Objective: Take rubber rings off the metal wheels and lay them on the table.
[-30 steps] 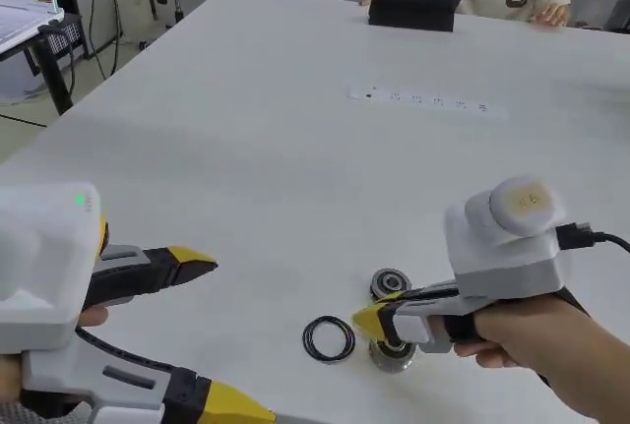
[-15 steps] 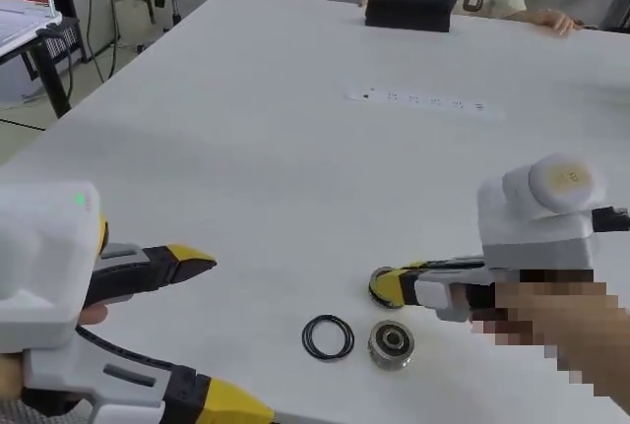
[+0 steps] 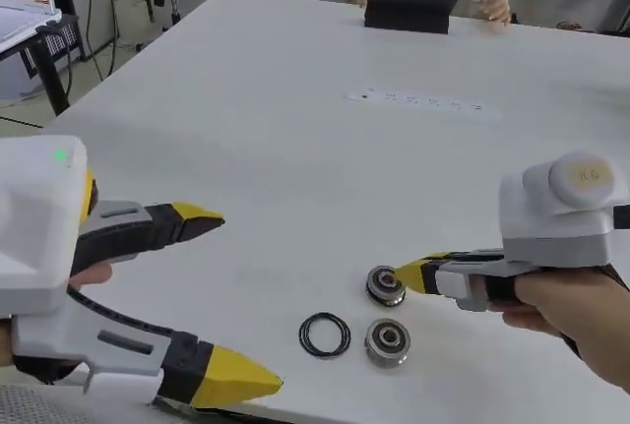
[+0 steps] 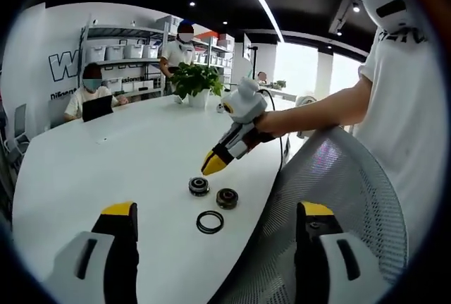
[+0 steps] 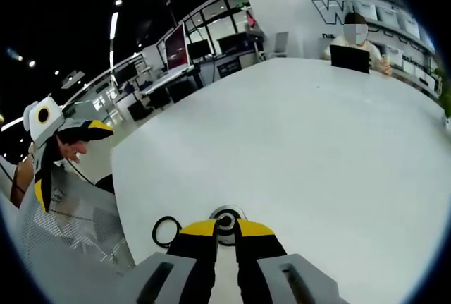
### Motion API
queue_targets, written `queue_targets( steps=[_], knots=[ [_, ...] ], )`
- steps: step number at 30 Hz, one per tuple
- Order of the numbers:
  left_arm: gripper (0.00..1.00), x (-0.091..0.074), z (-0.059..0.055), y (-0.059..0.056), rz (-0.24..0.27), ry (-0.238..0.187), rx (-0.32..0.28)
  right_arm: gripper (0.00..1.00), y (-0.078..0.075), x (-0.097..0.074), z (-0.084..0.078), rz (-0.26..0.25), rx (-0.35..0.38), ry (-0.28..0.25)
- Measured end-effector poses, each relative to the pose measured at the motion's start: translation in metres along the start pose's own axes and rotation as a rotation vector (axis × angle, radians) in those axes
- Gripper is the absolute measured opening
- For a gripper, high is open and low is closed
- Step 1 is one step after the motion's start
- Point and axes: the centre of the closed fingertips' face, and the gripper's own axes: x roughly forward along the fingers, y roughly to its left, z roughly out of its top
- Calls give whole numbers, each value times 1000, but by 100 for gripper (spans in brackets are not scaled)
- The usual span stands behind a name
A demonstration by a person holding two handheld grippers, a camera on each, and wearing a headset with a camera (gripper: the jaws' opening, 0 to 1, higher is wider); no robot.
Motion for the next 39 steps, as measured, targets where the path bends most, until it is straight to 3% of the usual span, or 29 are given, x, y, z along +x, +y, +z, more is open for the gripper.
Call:
queue_targets(
  steps=[8, 12, 18, 19, 25, 32, 33, 36, 39],
  knots=[
    [90, 5, 41, 15, 6, -35, 125, 8, -9, -2, -7, -36, -11, 26],
    [89, 14, 65, 12, -6, -55, 171, 9, -12, -3, -9, -41, -2, 28],
    [85, 30, 86, 17, -22, -59, 236, 10, -19, -5, -13, -54, 3, 38],
    [84, 30, 86, 31, -24, -60, 246, 10, -21, -5, -14, -58, 6, 42],
    [72, 57, 94, 46, -23, -61, 273, 11, -25, -5, -20, -60, 12, 59],
    [67, 94, 101, 46, -65, -112, 251, 12, -28, -6, -23, -62, 7, 66],
    [67, 99, 103, 38, -67, -117, 252, 12, -28, -7, -23, -61, 7, 64],
    [63, 115, 96, 43, -60, -116, 241, 13, -32, -7, -22, -63, 9, 56],
    [50, 129, 76, 53, -18, -60, 256, 15, -34, -7, -24, -76, 5, 57]
  ],
)
